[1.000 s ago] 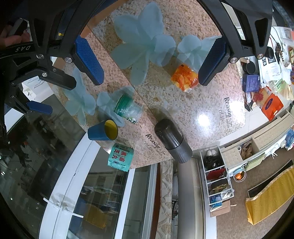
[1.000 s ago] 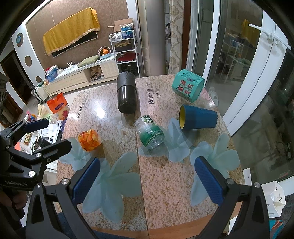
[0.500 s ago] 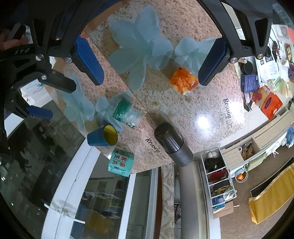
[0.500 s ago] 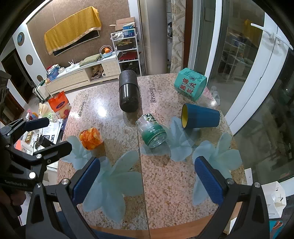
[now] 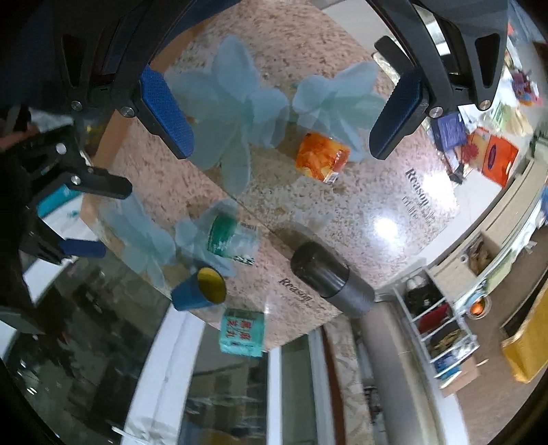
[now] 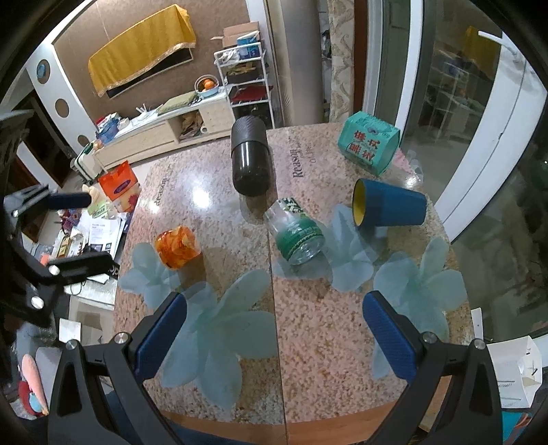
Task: Flip cup upright
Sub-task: 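Move the left tool toward the orange cup lying on its side, then close the left tool's fingers around the orange cup's body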
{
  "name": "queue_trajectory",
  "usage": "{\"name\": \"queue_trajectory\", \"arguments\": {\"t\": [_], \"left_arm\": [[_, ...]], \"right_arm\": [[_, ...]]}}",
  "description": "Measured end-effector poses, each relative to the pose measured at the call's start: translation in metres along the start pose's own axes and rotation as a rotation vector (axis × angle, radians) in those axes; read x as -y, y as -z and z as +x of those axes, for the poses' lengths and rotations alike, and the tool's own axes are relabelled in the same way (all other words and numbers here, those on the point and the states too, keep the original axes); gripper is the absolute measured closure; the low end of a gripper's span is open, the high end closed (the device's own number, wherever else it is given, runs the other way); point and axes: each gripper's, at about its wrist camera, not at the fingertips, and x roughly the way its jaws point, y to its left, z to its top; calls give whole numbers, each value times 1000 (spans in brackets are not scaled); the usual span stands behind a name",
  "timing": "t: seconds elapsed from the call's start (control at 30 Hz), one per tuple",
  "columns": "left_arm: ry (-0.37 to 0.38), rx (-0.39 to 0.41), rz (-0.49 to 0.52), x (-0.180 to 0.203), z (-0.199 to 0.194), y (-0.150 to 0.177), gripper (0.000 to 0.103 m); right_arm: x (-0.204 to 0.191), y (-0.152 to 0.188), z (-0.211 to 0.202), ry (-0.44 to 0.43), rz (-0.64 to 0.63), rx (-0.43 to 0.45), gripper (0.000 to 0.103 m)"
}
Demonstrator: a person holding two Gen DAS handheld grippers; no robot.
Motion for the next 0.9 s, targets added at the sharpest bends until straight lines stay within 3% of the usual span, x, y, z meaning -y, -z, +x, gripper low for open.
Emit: {"name": "queue_trajectory", "arguments": {"t": [0.13, 0.3, 0.47, 0.67, 0.9], "left_arm": [[49, -33, 94, -11, 3, -6, 0], [-16, -122, 198, -26, 35, -9, 0], [33, -216, 229, -42, 73, -7, 0], [42, -317, 242, -49, 119, -7, 0], [71, -379, 223, -53, 159, 2, 0]], "right_arm": [[5, -3, 4, -13, -4, -25, 0], [10, -8, 13, -8, -22, -56, 0], [16, -12, 23, -22, -37, -93, 0], [25, -19, 40, -30, -48, -145, 0], [28, -21, 60, -56, -57, -197, 0]]}}
